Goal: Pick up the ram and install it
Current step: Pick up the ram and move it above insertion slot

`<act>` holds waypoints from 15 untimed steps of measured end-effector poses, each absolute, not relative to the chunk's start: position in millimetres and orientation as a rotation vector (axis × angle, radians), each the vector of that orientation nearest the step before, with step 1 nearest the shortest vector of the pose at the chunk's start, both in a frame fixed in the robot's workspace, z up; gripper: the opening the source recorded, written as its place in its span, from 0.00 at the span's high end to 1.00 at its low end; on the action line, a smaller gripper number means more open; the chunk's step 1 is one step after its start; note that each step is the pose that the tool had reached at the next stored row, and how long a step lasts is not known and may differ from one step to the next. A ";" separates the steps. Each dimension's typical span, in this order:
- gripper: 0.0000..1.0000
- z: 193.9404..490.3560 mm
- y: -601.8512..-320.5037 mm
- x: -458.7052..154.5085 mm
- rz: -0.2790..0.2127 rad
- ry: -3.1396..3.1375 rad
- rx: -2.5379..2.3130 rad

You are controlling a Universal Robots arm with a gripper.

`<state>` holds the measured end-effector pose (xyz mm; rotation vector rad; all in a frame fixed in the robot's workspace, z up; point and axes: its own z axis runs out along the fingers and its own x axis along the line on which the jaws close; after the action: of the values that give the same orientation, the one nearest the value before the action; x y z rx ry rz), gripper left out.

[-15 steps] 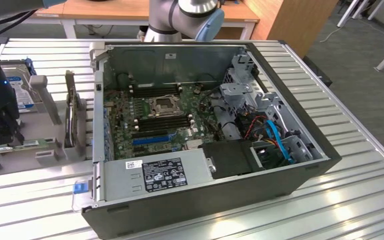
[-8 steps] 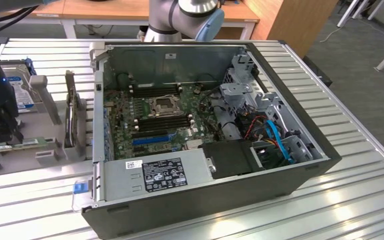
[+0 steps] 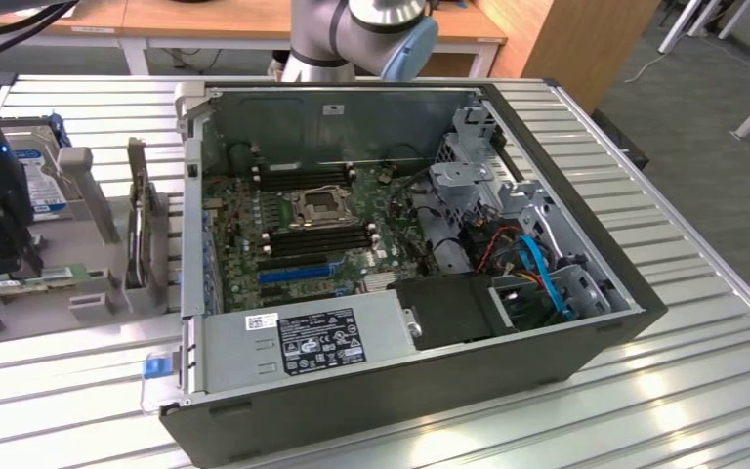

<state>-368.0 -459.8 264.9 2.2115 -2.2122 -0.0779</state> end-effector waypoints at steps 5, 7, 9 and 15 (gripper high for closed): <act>0.89 268.7 -459.9 -368.0 -0.078 -2.212 2.211; 0.89 270.1 -459.9 -368.0 -0.078 -2.212 2.211; 0.89 271.4 -459.9 -368.0 -0.078 -2.212 2.212; 0.89 275.0 -459.9 -368.0 -0.078 -2.212 2.211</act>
<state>-368.0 -459.9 275.0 2.2115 -2.2122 -0.0779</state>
